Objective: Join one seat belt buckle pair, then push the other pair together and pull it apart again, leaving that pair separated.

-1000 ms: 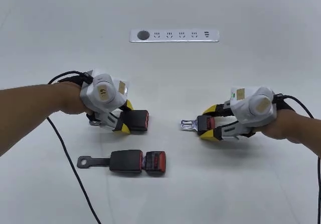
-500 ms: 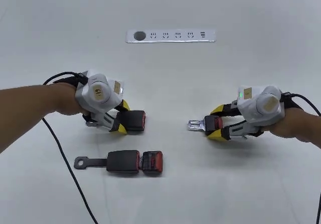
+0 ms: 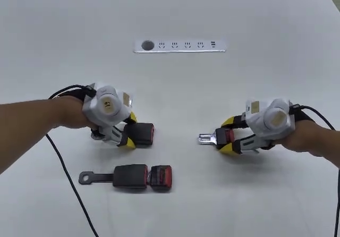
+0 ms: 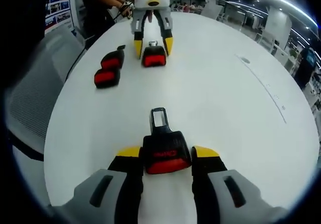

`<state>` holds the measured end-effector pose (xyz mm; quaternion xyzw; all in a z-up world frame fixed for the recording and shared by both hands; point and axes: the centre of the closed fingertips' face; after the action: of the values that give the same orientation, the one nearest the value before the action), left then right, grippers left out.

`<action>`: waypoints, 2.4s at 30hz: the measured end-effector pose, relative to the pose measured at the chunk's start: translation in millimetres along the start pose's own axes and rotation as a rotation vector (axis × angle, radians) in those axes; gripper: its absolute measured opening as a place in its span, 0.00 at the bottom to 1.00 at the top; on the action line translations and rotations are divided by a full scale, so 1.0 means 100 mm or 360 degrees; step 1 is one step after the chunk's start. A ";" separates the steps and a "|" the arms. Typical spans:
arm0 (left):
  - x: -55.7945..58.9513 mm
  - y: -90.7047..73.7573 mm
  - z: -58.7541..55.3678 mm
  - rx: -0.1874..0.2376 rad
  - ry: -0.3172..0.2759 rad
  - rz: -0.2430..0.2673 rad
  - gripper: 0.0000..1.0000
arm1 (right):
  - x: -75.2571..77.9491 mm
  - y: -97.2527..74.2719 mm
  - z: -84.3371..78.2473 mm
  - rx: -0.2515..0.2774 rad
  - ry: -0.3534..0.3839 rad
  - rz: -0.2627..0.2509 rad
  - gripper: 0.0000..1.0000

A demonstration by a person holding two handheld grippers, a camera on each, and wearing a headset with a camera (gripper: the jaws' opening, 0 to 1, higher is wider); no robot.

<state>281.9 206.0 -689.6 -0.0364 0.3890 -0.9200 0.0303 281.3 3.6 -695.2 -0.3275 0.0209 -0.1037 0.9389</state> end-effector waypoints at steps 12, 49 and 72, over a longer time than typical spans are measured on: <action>-0.09 -0.33 0.09 0.0304 -0.0352 0.0390 0.91 | 0.21 -0.18 0.28 0.0288 0.0398 -0.0523 0.72; 0.93 -1.45 0.14 0.0880 -0.0628 0.0988 0.98 | -0.95 -0.77 0.75 0.0495 0.0435 -0.1047 1.00; 1.18 -1.84 -0.10 0.0966 -0.0646 0.1128 0.98 | -1.27 -1.05 0.74 0.0524 0.0487 -0.1197 1.00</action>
<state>158.1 331.5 -559.4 -0.0698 0.0788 -0.8992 0.4248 146.4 -4.6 -575.8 -0.1392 0.0222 -0.4876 0.8616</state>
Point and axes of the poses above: the centre of the closed fingertips' face, and the gripper's own axes: y roughly forward along the fingers, x roughly to its right, z roughly out of its top, and after that the axes turned 14 degrees about x, right-handed
